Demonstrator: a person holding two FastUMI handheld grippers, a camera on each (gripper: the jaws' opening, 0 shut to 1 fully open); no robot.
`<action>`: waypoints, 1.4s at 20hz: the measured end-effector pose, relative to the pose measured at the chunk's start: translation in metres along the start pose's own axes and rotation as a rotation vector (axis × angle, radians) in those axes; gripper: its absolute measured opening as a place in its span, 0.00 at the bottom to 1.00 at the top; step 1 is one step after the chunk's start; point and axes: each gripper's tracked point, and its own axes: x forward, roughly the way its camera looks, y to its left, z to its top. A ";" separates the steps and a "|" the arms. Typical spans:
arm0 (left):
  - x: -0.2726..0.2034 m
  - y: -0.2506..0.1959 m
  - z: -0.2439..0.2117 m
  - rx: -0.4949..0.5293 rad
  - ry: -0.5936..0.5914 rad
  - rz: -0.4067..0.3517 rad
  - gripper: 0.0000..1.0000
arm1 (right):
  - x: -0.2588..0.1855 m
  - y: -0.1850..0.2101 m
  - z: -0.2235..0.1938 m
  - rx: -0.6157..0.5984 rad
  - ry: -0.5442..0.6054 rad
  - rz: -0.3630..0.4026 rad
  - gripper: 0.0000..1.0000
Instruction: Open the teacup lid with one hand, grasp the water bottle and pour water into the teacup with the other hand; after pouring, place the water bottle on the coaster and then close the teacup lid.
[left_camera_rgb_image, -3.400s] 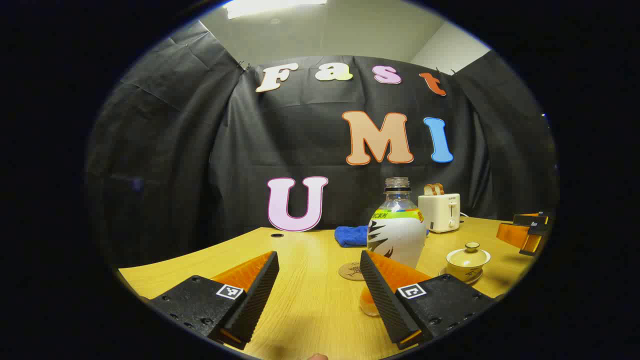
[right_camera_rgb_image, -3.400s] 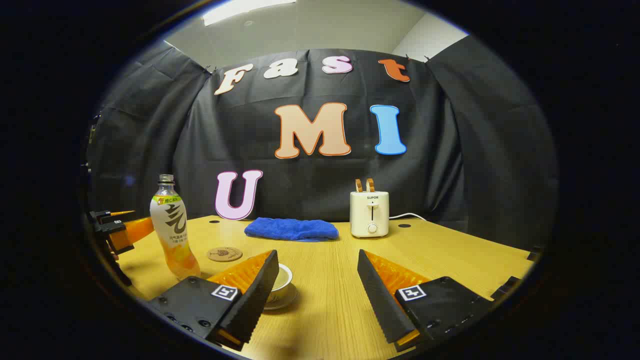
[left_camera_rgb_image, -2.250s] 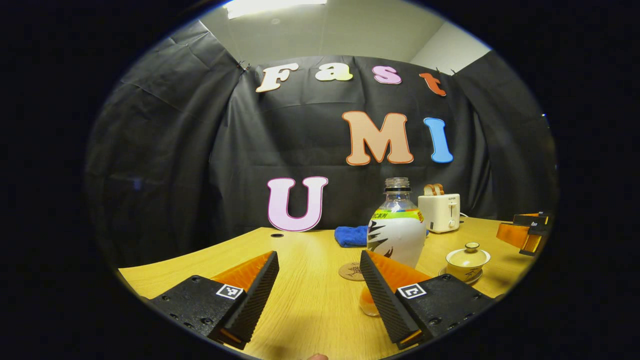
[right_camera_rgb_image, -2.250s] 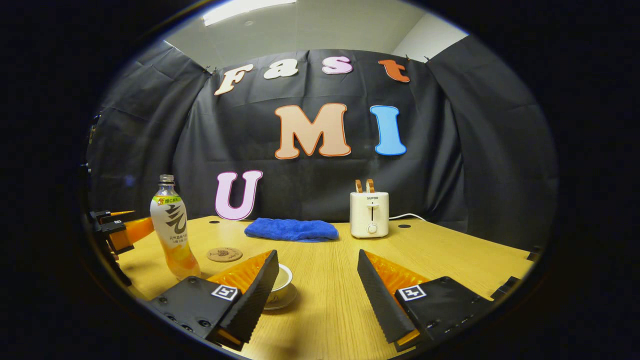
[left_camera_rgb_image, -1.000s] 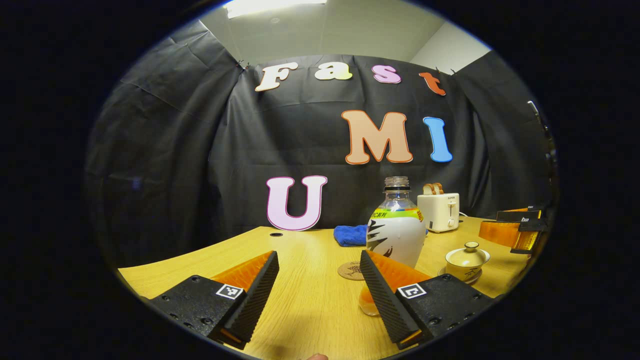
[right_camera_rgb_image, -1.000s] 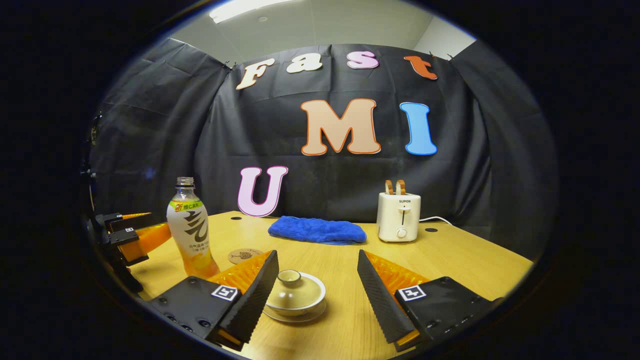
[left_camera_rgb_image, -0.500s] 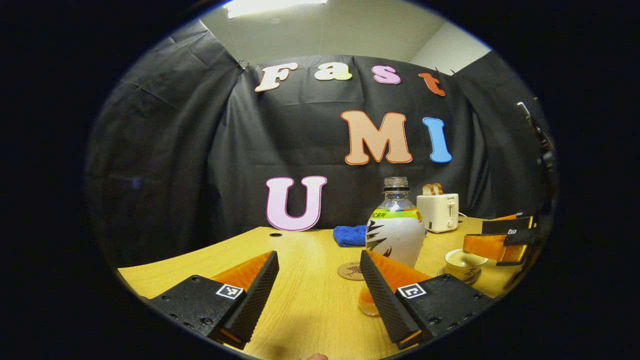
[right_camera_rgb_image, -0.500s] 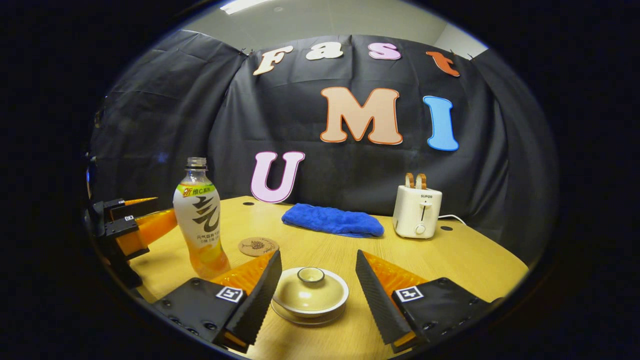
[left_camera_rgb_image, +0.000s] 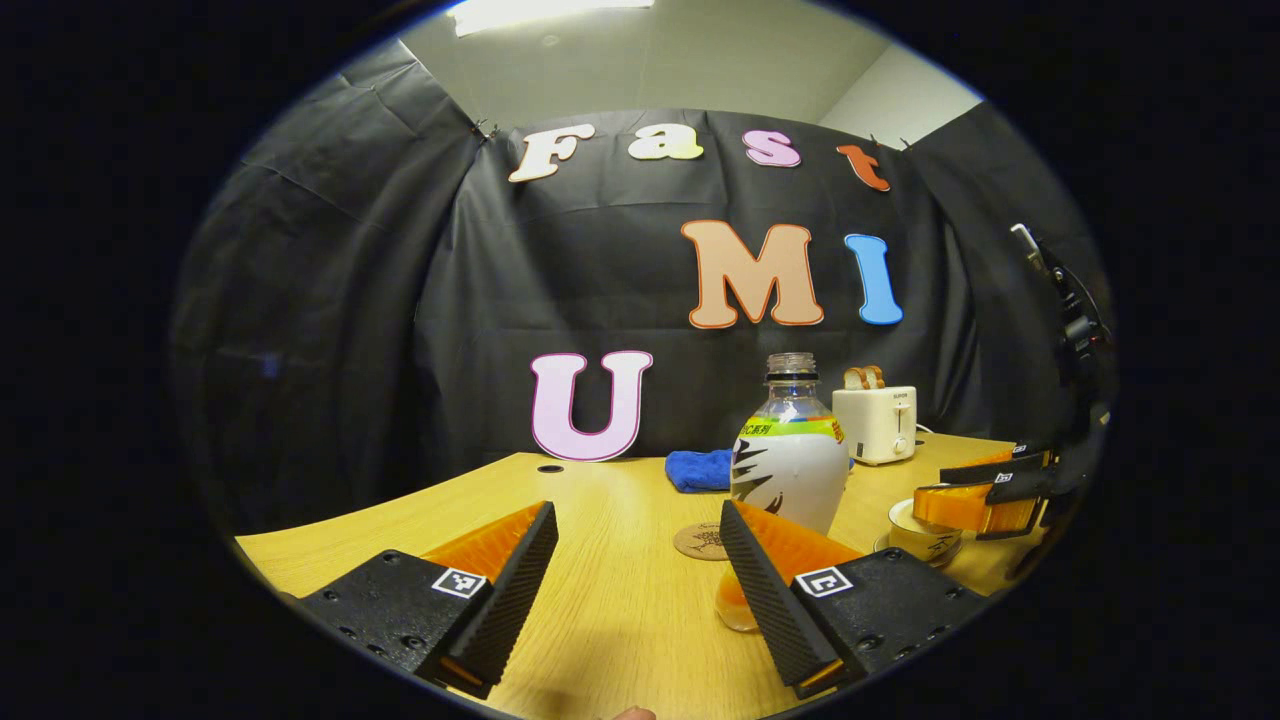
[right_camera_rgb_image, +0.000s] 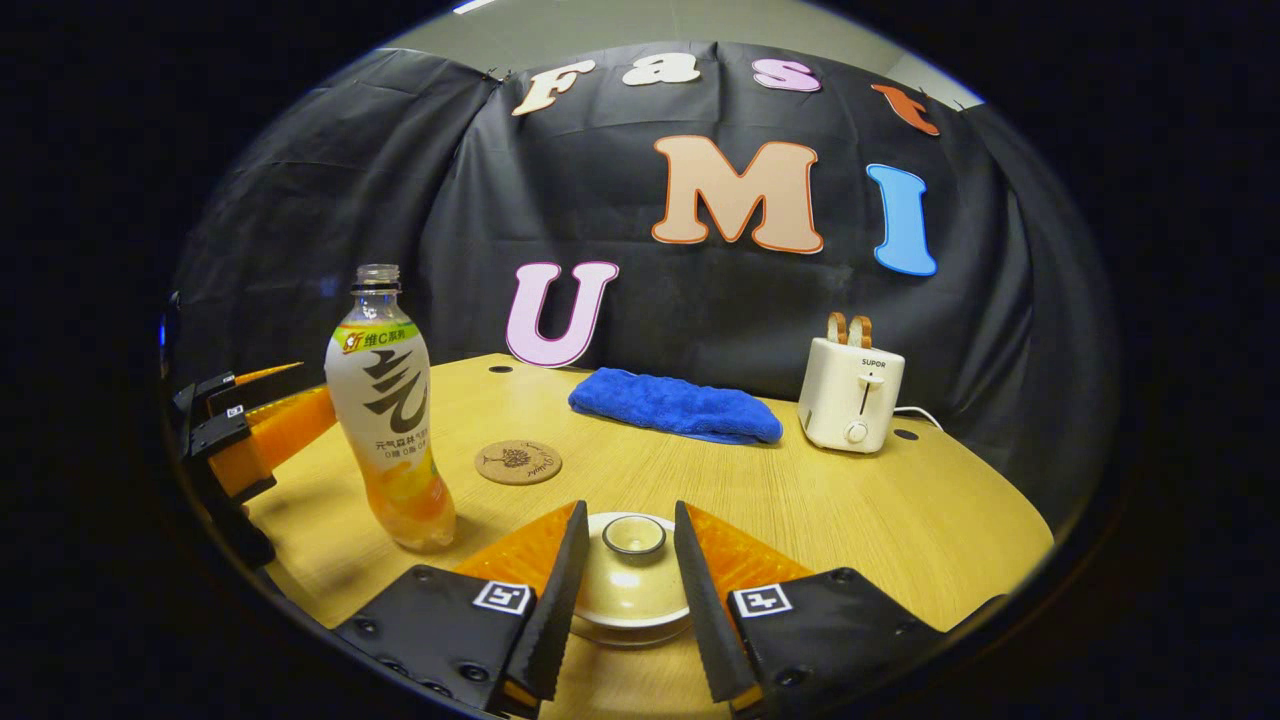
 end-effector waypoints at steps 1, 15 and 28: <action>0.000 0.000 0.001 0.000 -0.001 0.000 0.96 | 0.000 0.001 -0.001 -0.005 0.005 0.002 0.53; 0.000 -0.004 0.001 -0.002 -0.002 -0.016 0.96 | -0.001 0.002 0.011 0.009 -0.053 0.025 0.31; -0.013 -0.014 -0.003 0.018 0.025 -0.087 0.95 | -0.025 -0.056 0.033 0.082 -0.138 -0.044 0.31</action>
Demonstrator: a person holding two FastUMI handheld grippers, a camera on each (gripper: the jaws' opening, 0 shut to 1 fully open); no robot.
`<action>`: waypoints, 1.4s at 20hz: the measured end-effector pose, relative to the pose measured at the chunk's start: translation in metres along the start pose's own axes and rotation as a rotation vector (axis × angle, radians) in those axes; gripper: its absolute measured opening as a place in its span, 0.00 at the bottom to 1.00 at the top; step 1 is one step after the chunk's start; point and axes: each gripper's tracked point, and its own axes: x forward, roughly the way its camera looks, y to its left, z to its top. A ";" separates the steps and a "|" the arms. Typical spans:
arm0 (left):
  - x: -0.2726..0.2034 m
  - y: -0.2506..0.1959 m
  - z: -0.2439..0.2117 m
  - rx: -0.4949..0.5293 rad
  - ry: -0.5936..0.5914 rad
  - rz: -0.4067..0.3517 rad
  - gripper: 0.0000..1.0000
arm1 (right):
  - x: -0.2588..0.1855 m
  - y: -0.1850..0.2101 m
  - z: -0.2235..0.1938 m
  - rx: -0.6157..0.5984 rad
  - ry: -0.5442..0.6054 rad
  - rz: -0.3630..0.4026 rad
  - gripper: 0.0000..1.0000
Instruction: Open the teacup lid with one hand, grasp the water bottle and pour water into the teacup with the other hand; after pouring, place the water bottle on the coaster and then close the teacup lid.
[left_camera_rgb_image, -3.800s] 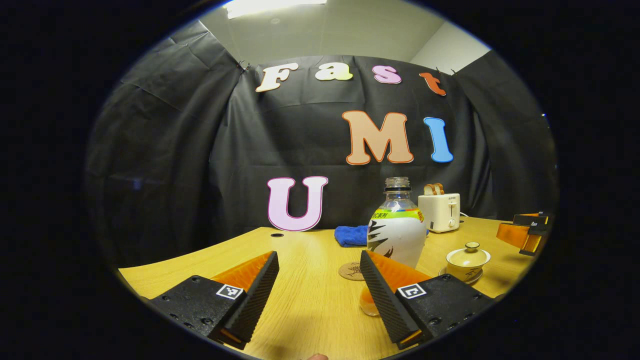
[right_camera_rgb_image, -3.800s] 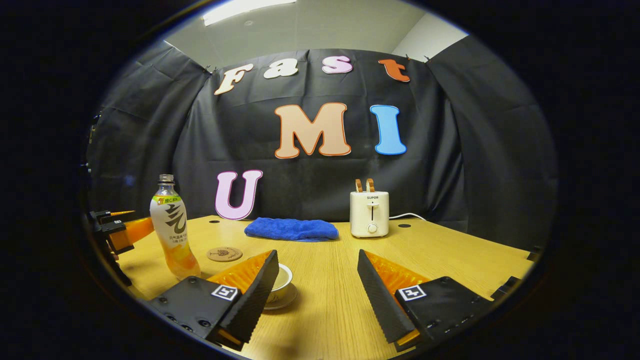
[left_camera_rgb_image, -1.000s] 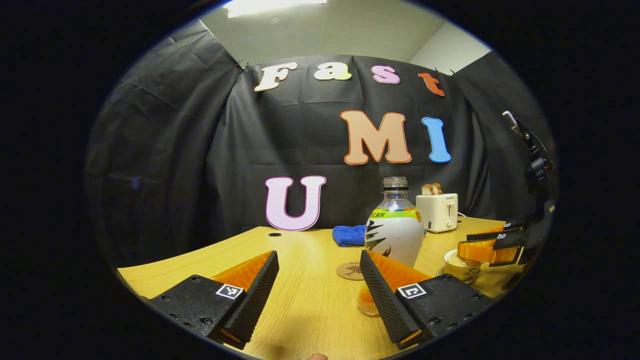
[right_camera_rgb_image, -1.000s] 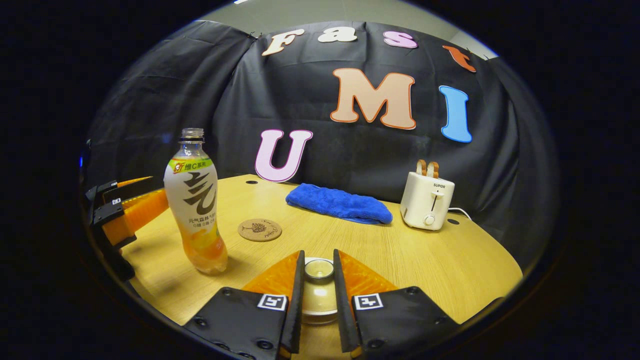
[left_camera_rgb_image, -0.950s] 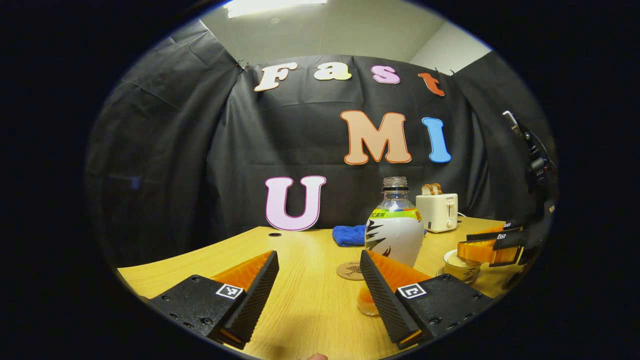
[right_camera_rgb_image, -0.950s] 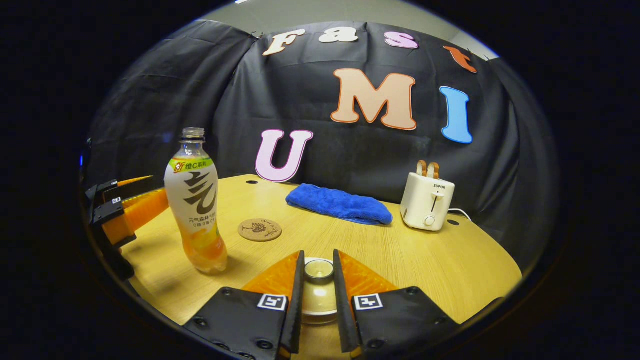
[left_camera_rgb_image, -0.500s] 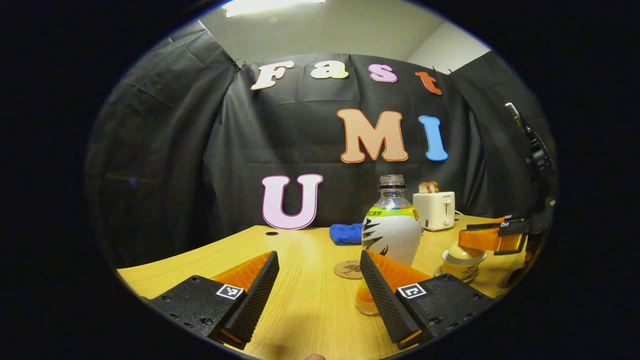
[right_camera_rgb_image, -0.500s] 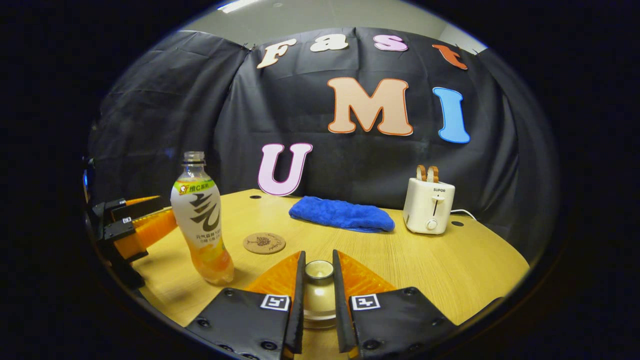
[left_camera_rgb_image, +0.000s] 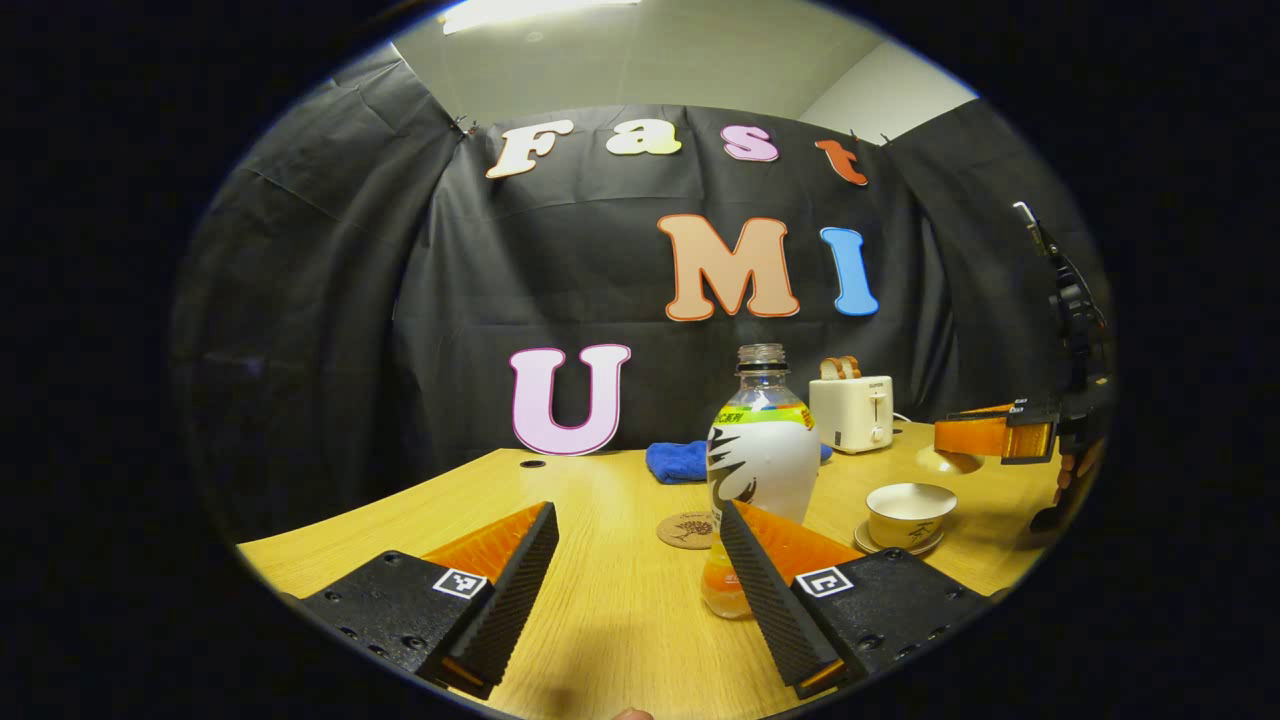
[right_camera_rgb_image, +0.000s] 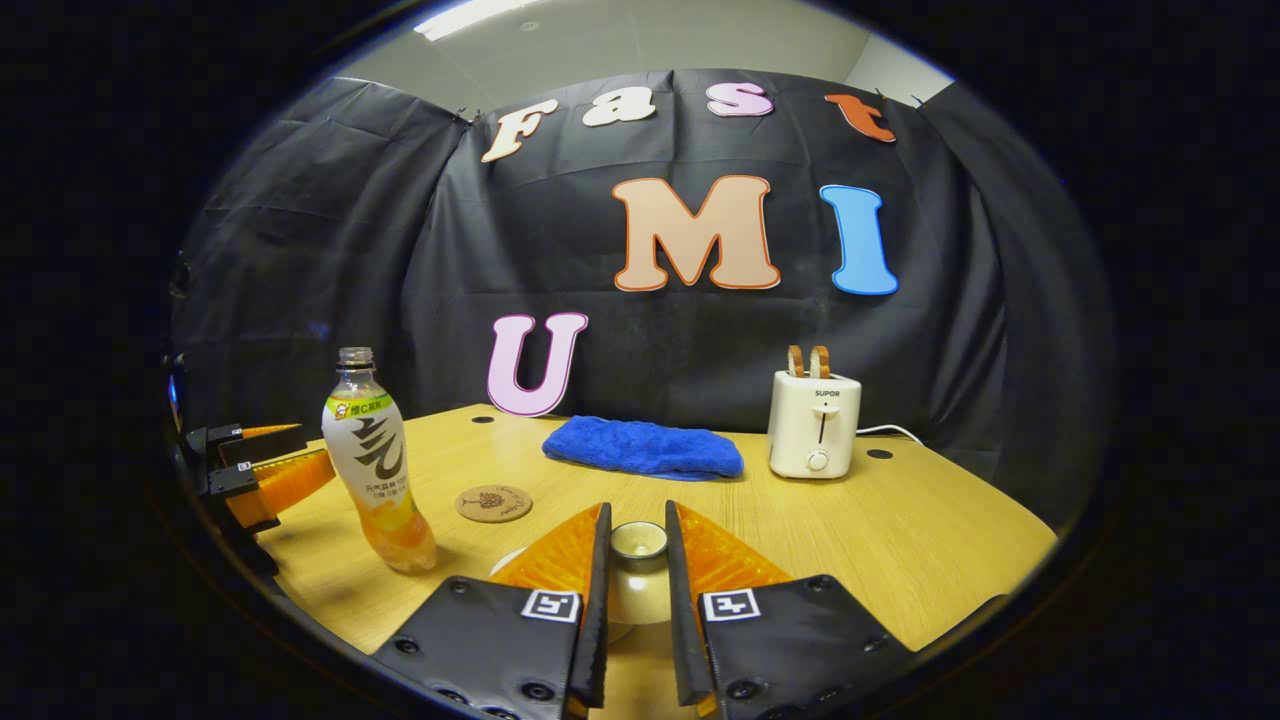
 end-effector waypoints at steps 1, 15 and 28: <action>-0.002 -0.002 0.001 0.000 0.000 -0.015 0.96 | -0.001 -0.007 0.000 0.001 -0.002 -0.014 0.30; 0.002 -0.060 -0.015 -0.068 0.114 -0.193 0.97 | -0.011 -0.054 0.004 0.061 -0.002 -0.073 0.32; 0.032 -0.067 -0.027 -0.060 0.165 -0.193 0.90 | -0.011 -0.064 0.001 0.084 0.012 -0.082 0.30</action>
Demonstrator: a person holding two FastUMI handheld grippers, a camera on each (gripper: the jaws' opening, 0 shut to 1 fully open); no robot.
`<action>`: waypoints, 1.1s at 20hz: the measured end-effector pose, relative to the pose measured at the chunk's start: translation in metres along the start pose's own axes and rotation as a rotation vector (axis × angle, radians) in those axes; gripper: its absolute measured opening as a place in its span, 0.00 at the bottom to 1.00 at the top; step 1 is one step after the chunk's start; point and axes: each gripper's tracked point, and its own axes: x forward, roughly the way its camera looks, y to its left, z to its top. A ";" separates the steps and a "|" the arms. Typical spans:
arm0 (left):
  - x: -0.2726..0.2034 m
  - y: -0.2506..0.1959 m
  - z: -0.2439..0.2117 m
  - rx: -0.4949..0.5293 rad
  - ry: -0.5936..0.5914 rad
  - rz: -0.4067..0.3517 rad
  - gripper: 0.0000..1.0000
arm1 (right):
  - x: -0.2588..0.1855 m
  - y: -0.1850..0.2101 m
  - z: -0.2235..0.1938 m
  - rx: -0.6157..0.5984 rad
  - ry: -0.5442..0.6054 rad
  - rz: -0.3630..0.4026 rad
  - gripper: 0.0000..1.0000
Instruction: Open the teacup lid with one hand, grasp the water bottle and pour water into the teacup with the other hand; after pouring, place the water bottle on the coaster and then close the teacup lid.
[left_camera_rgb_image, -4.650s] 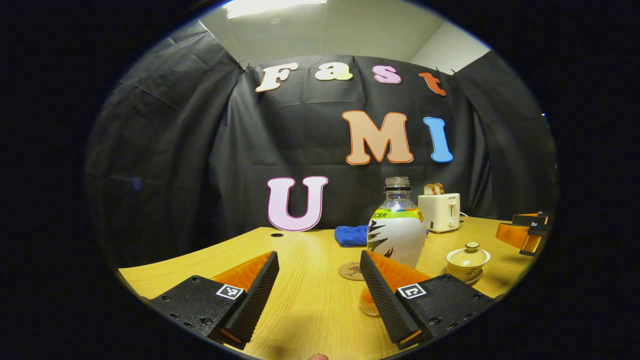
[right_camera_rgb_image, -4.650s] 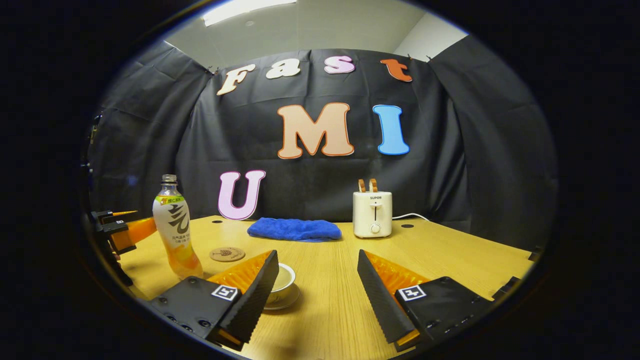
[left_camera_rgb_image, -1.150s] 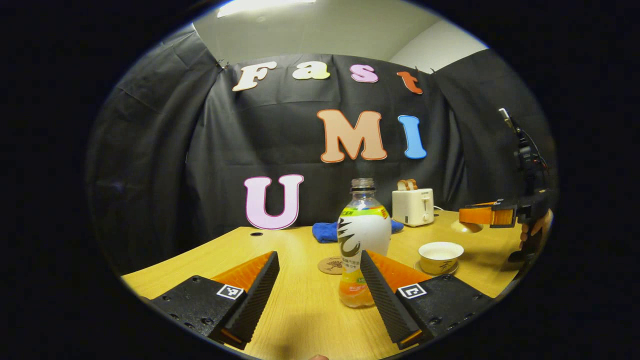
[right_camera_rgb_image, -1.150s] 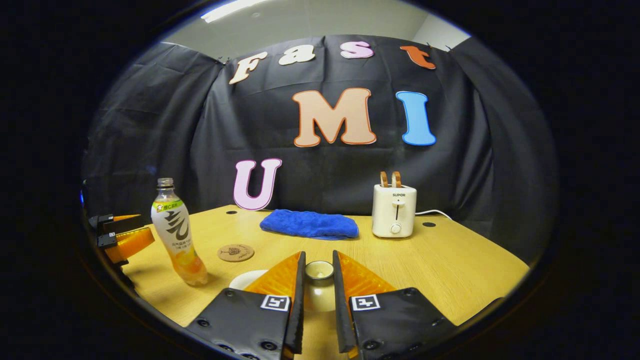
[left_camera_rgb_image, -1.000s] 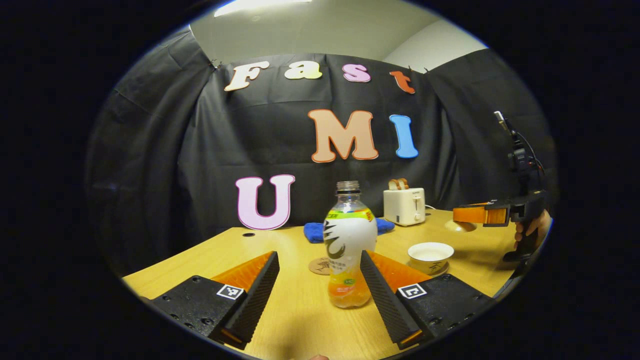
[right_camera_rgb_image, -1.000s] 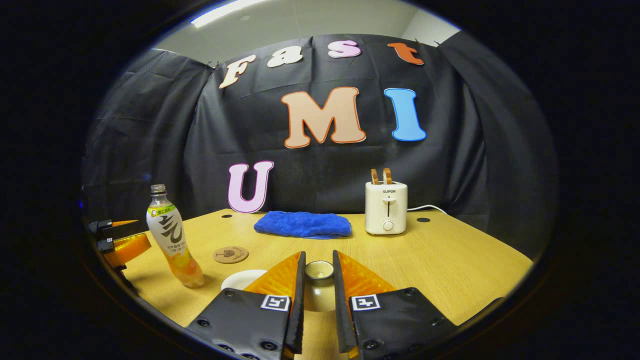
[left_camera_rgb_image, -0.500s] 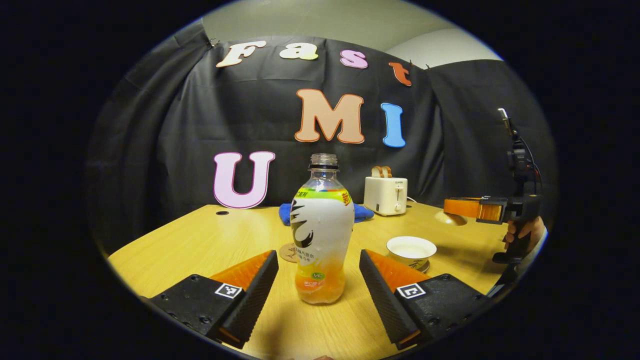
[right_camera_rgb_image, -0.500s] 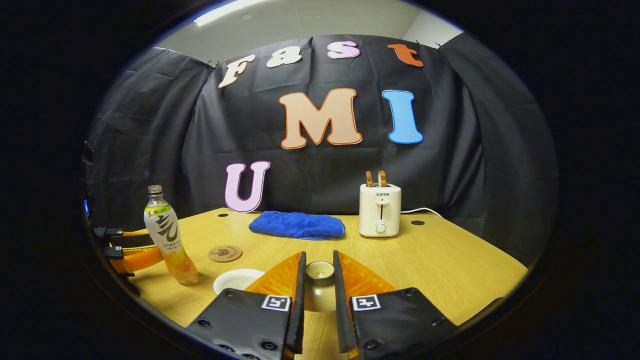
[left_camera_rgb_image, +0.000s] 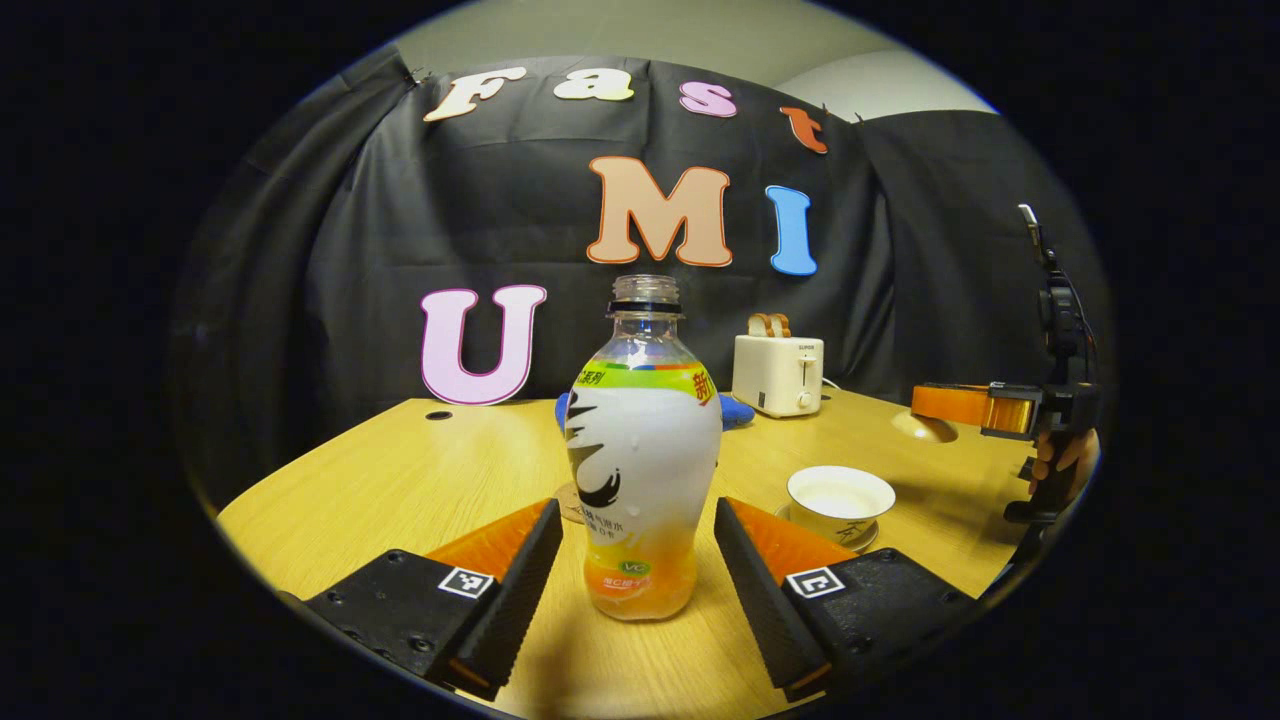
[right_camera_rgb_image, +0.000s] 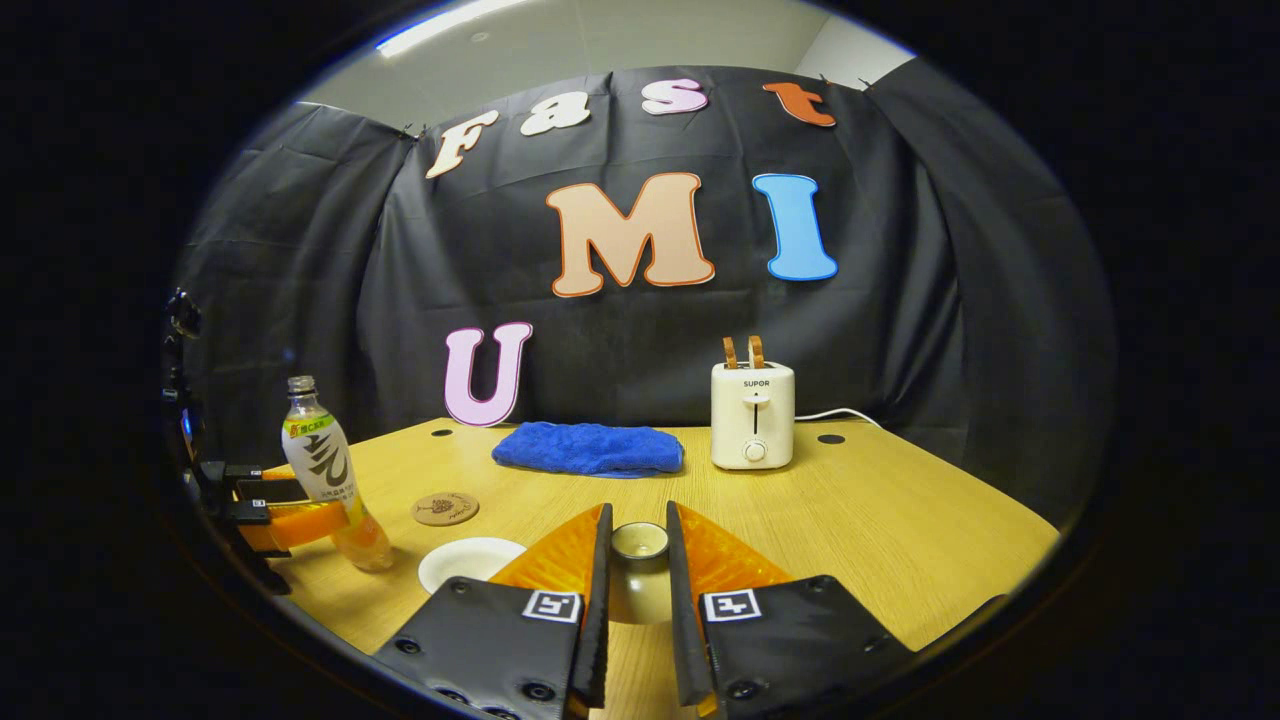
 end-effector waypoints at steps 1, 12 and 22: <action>0.002 0.000 0.001 -0.002 -0.004 0.005 0.89 | 0.000 0.000 0.000 -0.001 0.000 0.001 0.30; 0.016 -0.003 0.001 0.004 -0.004 0.005 0.59 | -0.004 -0.002 0.008 -0.007 -0.015 0.005 0.30; 0.030 0.010 0.009 0.219 0.042 0.048 0.55 | -0.006 0.000 0.010 -0.001 -0.016 0.018 0.30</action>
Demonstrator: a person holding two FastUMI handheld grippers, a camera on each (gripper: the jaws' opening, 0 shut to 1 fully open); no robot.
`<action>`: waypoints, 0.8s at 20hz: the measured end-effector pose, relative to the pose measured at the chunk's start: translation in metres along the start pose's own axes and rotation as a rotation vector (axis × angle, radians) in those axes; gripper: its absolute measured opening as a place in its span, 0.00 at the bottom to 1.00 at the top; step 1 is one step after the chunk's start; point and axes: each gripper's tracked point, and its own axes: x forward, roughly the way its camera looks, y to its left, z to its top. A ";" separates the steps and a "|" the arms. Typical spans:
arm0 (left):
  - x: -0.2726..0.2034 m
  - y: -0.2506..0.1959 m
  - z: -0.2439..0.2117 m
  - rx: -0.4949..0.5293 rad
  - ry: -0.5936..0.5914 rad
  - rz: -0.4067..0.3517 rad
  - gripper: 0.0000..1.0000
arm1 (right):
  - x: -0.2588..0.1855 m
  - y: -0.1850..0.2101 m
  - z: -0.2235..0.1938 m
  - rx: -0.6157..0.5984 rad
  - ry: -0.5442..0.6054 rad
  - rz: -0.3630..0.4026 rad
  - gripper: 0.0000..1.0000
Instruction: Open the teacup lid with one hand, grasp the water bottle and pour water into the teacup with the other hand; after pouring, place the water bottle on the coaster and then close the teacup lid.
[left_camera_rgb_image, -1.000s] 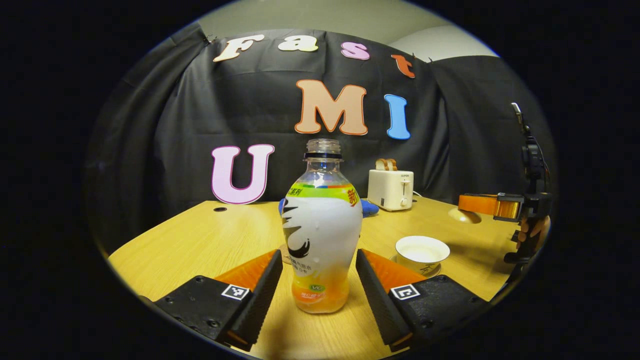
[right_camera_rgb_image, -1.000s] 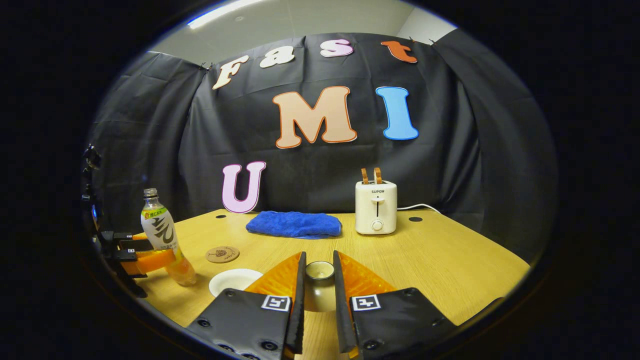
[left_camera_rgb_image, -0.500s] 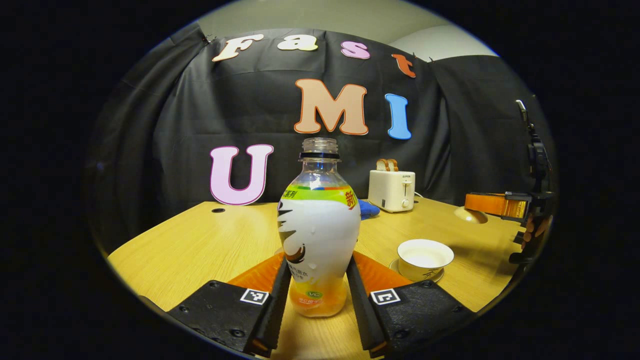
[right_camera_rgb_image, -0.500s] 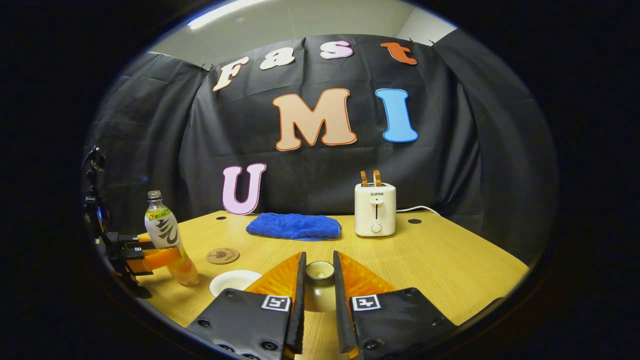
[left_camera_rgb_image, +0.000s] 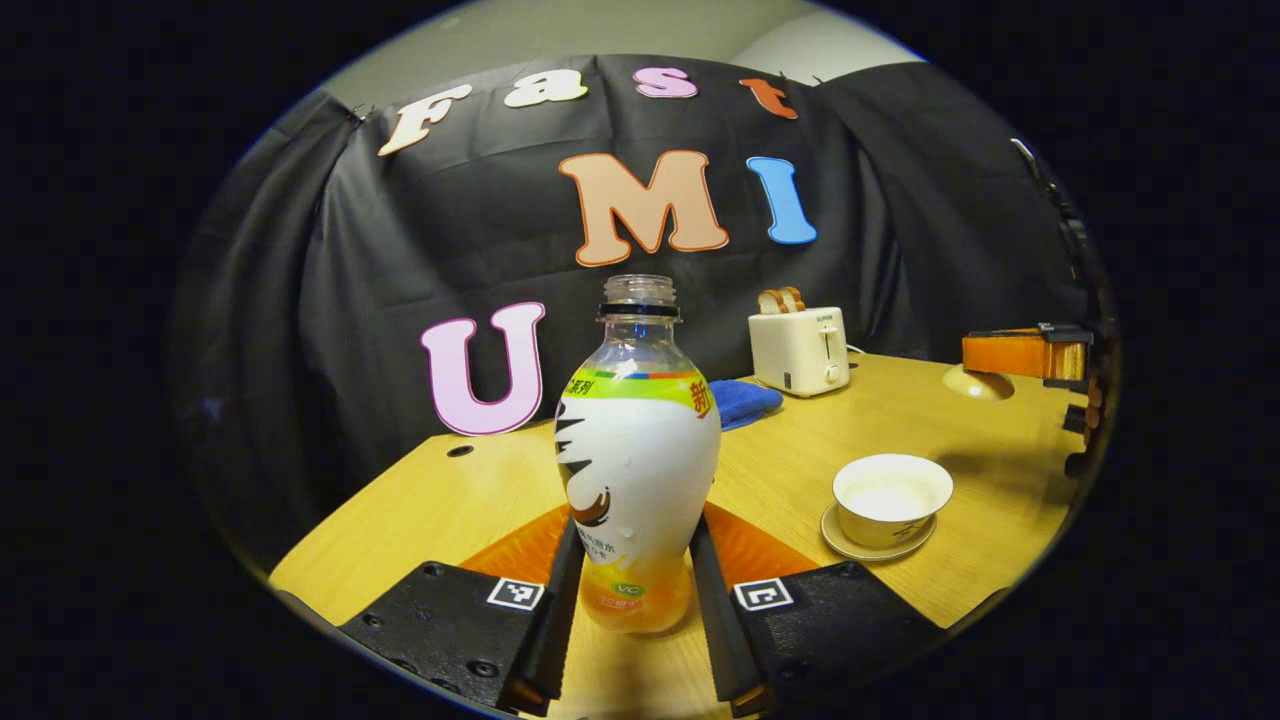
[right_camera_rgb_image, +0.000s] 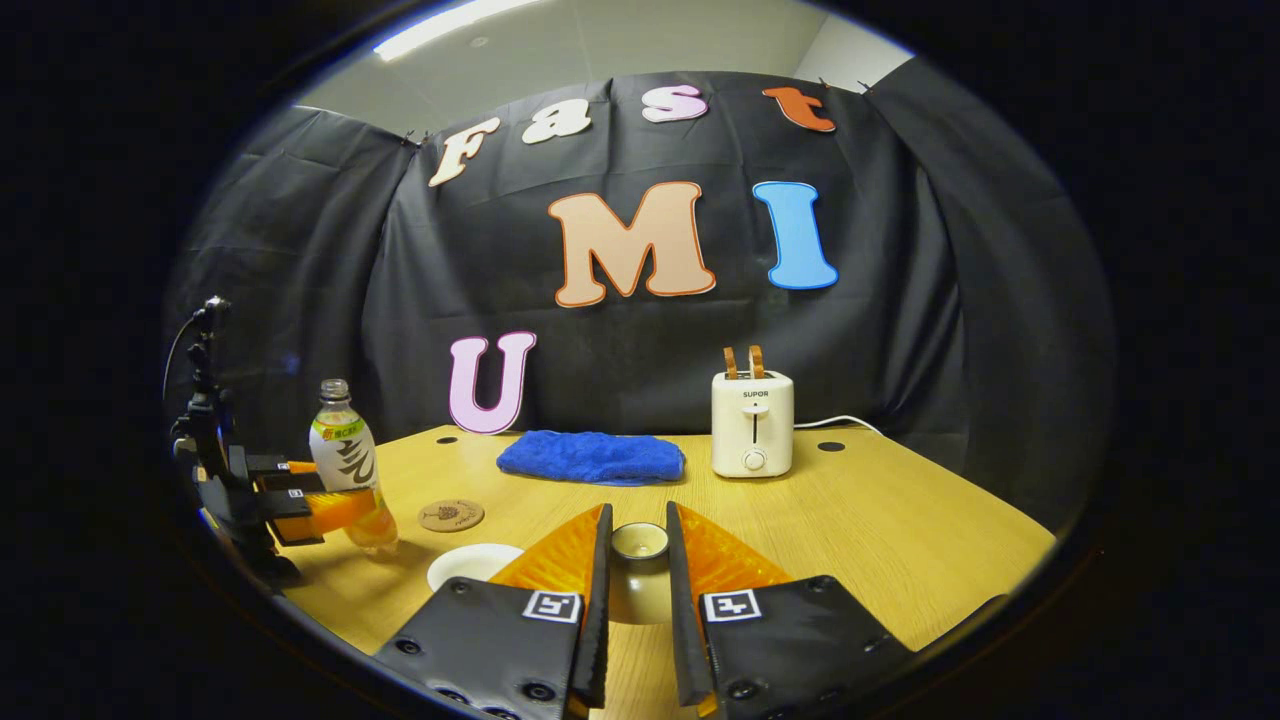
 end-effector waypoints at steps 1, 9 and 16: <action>0.002 0.000 0.001 0.031 0.002 -0.001 0.54 | 0.000 0.001 -0.002 0.000 0.004 0.001 0.30; 0.010 -0.019 -0.007 0.303 0.045 -0.032 0.54 | 0.000 -0.003 -0.004 -0.001 0.014 0.004 0.30; 0.021 -0.043 -0.012 0.499 0.057 -0.055 0.54 | -0.001 -0.012 -0.003 0.019 0.025 -0.003 0.30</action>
